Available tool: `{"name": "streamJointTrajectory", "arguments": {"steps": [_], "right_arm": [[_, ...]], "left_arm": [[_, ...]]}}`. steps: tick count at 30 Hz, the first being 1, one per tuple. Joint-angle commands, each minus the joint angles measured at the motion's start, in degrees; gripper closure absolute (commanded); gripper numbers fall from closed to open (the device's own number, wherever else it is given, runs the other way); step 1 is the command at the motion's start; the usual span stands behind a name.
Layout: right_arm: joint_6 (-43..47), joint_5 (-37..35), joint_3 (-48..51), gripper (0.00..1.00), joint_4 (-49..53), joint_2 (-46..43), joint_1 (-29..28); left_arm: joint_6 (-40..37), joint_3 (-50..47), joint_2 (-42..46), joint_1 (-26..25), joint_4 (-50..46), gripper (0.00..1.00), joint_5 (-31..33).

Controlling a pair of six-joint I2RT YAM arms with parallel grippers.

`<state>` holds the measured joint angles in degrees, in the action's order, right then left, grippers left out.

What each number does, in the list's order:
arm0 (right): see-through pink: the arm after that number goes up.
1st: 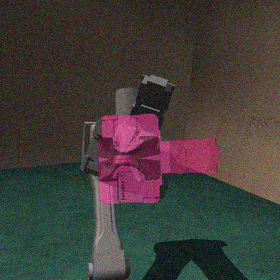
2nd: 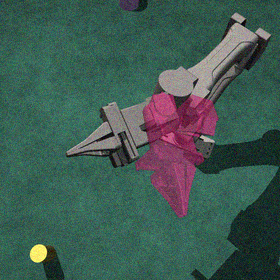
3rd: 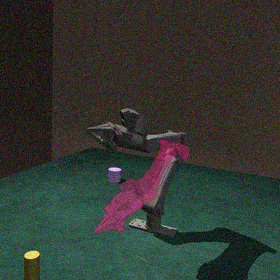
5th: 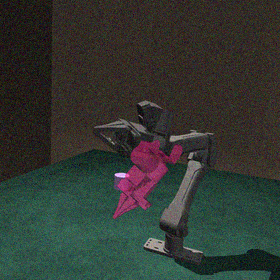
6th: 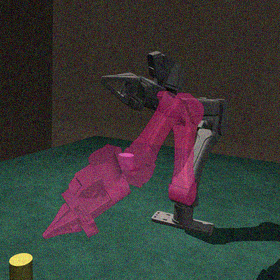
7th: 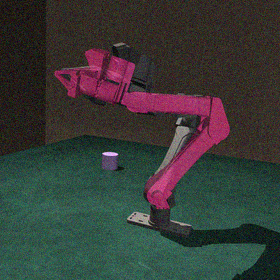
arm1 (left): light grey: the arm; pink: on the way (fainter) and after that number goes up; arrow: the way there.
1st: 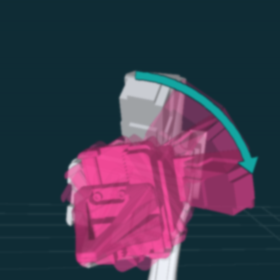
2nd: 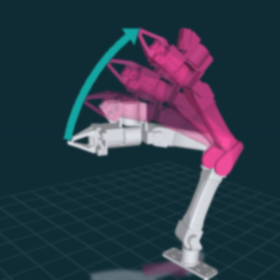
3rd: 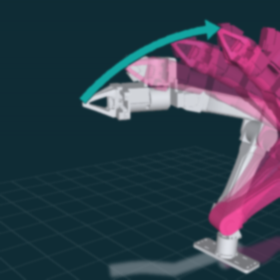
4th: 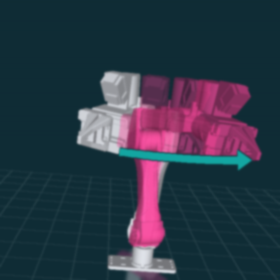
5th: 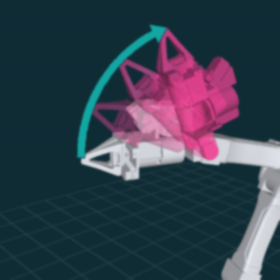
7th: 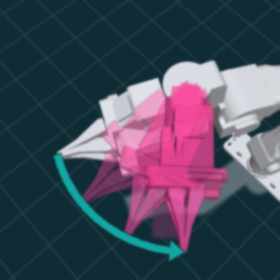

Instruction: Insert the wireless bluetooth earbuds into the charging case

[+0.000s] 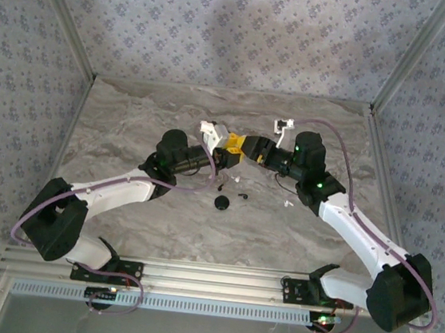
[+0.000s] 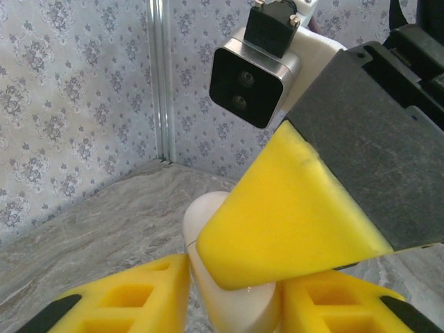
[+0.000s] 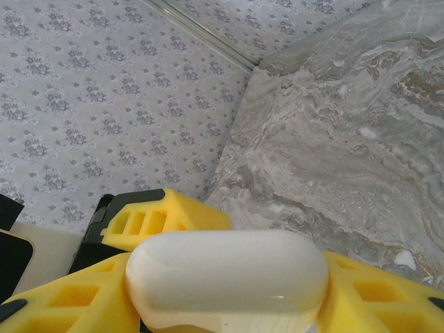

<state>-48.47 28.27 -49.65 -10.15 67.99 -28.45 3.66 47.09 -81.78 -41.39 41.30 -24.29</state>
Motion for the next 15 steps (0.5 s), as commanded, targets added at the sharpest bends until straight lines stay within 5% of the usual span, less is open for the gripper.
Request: {"name": "streamJointTrajectory", "arguments": {"steps": [1,4,9,15], "right_arm": [[1.1,1.2,-0.7,0.37,-1.1,-0.5,-0.3],[4.6,0.7,-1.1,0.26,1.9,-2.0,0.3],[14.8,1.5,-3.1,0.23,11.4,-6.8,4.2],[36.9,15.4,-9.9,0.3,29.6,-8.6,12.6]], "left_arm": [[-1.3,2.2,1.3,-0.2,-2.1,0.72,-0.8],[-0.4,3.0,1.5,1.1,-4.2,0.73,-2.9],[3.5,3.8,1.2,3.7,-3.7,0.75,-9.1],[4.8,5.6,0.1,4.5,-3.6,0.75,-17.4]]}}
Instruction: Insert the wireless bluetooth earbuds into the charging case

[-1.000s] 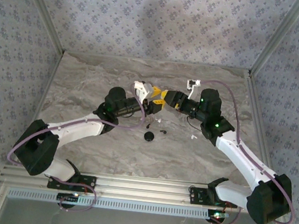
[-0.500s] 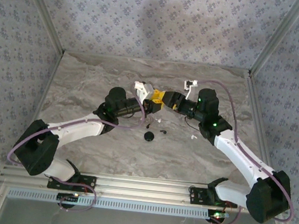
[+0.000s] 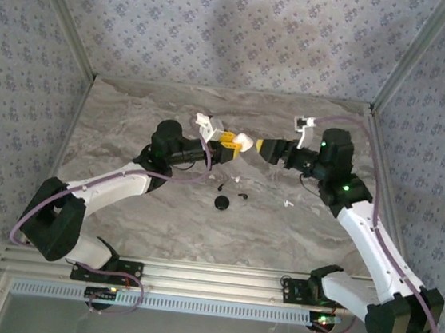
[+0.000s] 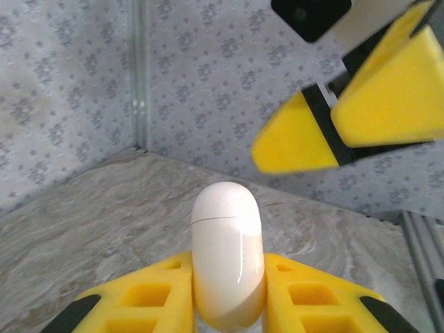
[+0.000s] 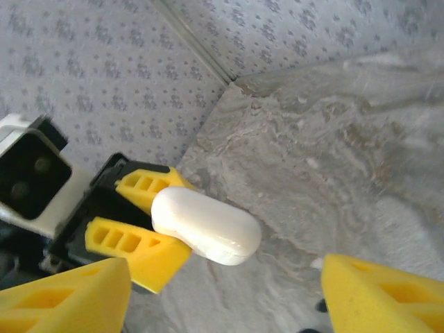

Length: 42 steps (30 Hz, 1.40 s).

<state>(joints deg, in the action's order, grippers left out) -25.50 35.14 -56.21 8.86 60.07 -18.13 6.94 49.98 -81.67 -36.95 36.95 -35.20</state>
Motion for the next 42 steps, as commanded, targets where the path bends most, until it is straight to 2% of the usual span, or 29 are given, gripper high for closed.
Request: {"name": "streamJointTrajectory", "arguments": {"steps": [1,7,9,14,22,27,35,38,42], "right_arm": [[17.9,11.3,-4.7,0.31,13.3,-0.3,3.6],[41.5,26.9,-10.9,0.41,21.5,3.2,9.2],[49.1,29.0,-13.5,0.44,24.7,4.5,9.2],[58.9,31.6,-19.7,0.46,33.0,9.7,7.7],[65.4,30.8,-24.5,0.45,39.1,16.4,2.0],[67.3,32.4,-26.4,0.47,41.5,19.0,1.3],[69.8,32.5,-27.5,0.66,44.4,19.9,1.7],[69.9,31.6,-27.5,0.69,44.6,20.0,1.5],[70.4,30.2,-27.7,0.8,45.0,19.9,1.3]], "left_arm": [[1.8,3.1,-0.1,0.2,0.9,0.75,-7.7],[3.7,4.9,-0.4,0.4,1.8,0.76,-15.1],[3.8,5.4,-0.5,0.4,1.7,0.75,-17.2],[2.6,6.2,0.4,0.5,1.4,0.75,-20.4],[1.2,6.4,1.4,0.4,0.6,0.75,-21.2],[1.9,6.1,1.6,0.5,1.8,0.75,-20.8],[3.2,6.0,1.9,0.5,3.3,0.76,-20.0],[4.1,6.0,1.9,0.5,4.1,0.76,-19.5],[4.8,6.1,1.8,0.4,4.4,0.76,-19.3]]}}
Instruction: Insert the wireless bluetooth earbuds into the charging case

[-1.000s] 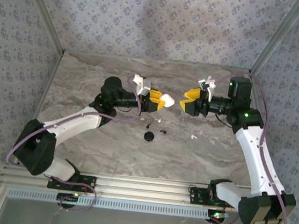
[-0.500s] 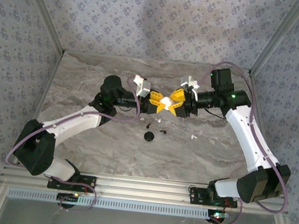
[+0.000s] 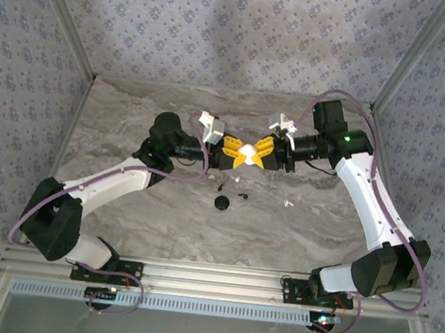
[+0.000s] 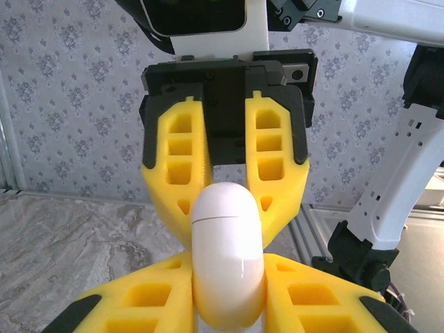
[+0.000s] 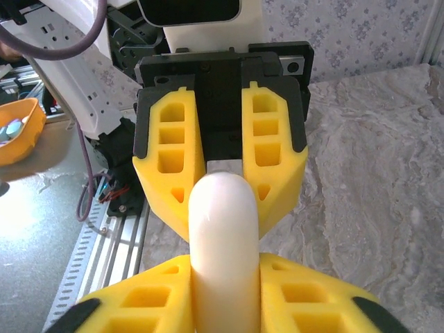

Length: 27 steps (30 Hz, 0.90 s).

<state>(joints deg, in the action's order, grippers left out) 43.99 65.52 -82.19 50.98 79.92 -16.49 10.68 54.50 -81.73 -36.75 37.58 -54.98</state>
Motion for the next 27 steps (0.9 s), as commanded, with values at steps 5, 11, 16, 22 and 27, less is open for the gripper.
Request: {"name": "streamJointTrajectory", "arguments": {"steps": [5,11,16,22,27], "right_arm": [[3.5,-6.8,-2.6,0.81,5.6,-1.1,-0.8],[10.8,-25.1,-2.8,0.82,11.6,-4.2,-4.1],[14.4,-32.3,-2.0,0.82,11.1,-6.4,-6.9],[15.4,-33.2,-0.7,0.82,8.3,-7.1,-9.9],[15.2,-29.8,0.3,0.81,6.5,-6.6,-11.1]], "left_arm": [[-3.7,2.1,2.9,0.1,-3.2,0.59,1.3],[-28.9,9.2,5.8,-0.3,-37.7,0.45,3.9],[-41.2,13.2,5.4,-0.3,-54.0,0.44,6.0],[-45.1,14.8,3.3,-0.9,-57.5,0.44,4.4],[-46.3,17.3,0.8,-1.9,-60.7,0.42,4.0]]}}
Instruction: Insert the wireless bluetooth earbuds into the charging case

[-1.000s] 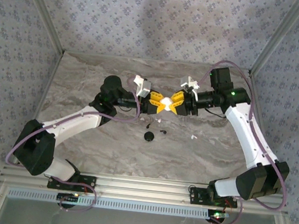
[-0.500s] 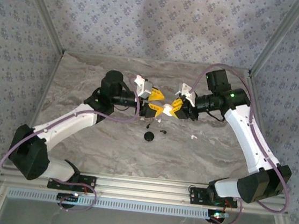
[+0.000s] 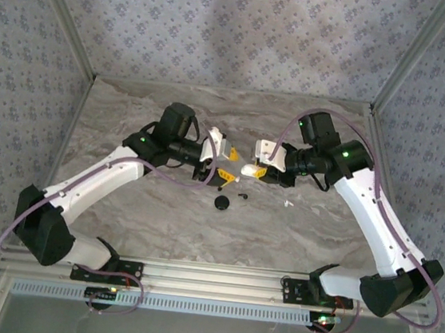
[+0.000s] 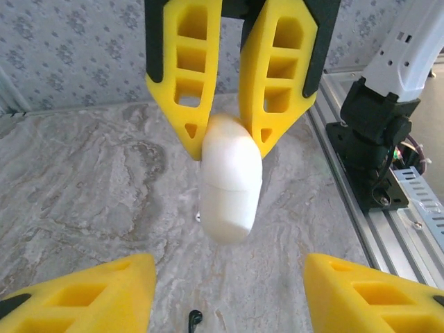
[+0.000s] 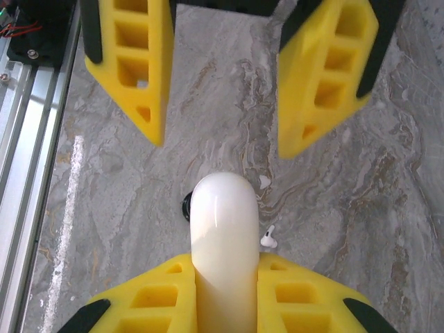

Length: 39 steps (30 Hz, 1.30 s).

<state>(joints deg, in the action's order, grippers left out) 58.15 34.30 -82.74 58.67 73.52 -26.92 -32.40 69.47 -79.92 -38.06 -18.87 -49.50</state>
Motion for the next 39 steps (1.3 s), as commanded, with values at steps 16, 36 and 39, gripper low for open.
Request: {"name": "streamJointTrajectory", "arguments": {"steps": [16,36,39], "right_arm": [[-1.7,7.2,1.8,0.81,-5.5,2.6,-1.6],[-6.8,7.8,4.0,0.52,-8.7,1.9,0.1],[-7.7,8.5,4.1,0.52,-9.6,1.4,1.4]], "left_arm": [[-0.9,2.9,-2.9,-0.8,-1.1,0.53,-4.5],[-0.7,1.7,-2.2,-0.8,-0.2,0.77,-3.6],[-0.7,1.6,-2.2,-0.7,-0.3,0.78,-3.6]]}}
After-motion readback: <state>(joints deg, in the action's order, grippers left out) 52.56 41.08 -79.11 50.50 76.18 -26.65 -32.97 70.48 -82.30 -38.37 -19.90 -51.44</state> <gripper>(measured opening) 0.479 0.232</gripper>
